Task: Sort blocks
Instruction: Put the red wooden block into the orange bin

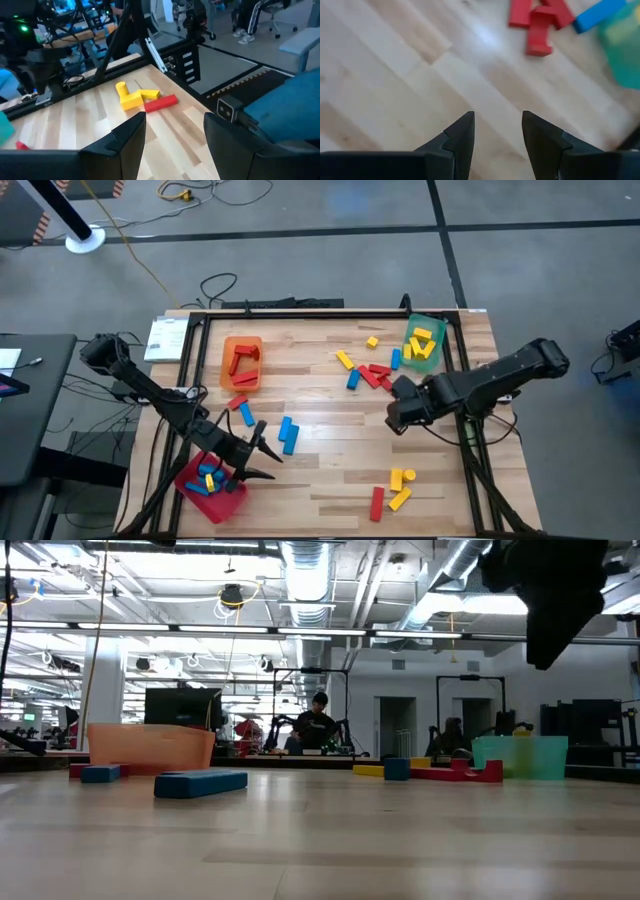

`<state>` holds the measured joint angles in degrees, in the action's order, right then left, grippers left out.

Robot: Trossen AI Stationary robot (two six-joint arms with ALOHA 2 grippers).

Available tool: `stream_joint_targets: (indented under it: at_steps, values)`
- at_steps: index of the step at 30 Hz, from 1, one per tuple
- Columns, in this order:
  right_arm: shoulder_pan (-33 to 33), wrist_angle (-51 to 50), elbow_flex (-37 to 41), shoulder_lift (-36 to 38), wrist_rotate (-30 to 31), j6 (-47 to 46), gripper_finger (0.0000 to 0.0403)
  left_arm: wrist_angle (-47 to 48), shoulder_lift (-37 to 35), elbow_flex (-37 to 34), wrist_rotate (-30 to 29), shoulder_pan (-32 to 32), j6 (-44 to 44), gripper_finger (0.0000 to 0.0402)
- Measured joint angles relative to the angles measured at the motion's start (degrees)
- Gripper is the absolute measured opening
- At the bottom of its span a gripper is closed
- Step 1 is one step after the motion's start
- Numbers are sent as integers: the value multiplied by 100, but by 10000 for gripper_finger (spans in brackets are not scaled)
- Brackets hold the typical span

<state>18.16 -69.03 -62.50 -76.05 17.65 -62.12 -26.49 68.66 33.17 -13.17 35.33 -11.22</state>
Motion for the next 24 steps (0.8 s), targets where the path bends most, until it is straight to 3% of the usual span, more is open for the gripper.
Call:
stream_joint_targets:
  at_steps: [6, 11, 13, 19, 24]
  values:
    - [457, 496, -2, -2, -23, -88, 179, 172, 729, 256, -43, -36, -66, 195]
    - [687, 810, -4, -2, -31, -89, 179, 2584, 984, 1076, -1593, -48, 505, 195]
    - [756, 870, -4, -2, -31, -92, 179, 3682, 948, 1412, -1876, -48, 1085, 195]
    - [887, 888, -4, -2, -4, -101, 179, 6054, 485, 1702, -1891, -24, 2864, 195]
    - [1007, 922, -4, -2, 19, -87, 179, 7089, 146, 1702, -1694, 169, 4011, 195]
